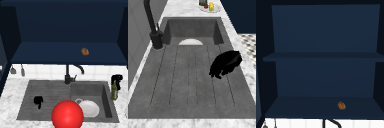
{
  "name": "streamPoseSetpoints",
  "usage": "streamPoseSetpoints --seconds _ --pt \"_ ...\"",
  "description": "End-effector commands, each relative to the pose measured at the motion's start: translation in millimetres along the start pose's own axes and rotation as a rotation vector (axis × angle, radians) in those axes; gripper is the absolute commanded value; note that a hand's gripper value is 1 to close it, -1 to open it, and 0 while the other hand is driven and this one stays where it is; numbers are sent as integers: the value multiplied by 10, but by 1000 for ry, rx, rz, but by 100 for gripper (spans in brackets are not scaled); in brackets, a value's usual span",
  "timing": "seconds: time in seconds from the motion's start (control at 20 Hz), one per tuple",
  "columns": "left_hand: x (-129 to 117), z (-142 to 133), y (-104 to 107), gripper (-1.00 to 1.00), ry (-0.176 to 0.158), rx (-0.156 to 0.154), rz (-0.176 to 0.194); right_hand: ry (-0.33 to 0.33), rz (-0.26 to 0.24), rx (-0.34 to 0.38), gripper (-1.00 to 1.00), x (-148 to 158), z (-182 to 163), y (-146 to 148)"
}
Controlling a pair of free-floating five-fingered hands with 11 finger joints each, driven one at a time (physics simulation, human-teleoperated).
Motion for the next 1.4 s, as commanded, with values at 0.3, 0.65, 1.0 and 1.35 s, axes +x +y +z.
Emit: streamPoseSetpoints --seconds 0.3,0.65,1.0,1.35 --pt "0 0 0 0 0 0 0 10 -29 -83 100 661 446 -103" --pt "0 0 0 0 0 0 0 -15 -26 -65 100 1075 850 -166" --pt "0 0 0 0 0 0 0 -22 -27 -70 100 1474 1278 -198" --pt "0 0 0 0 0 0 0 -25 -32 -89 100 1875 1627 -136"
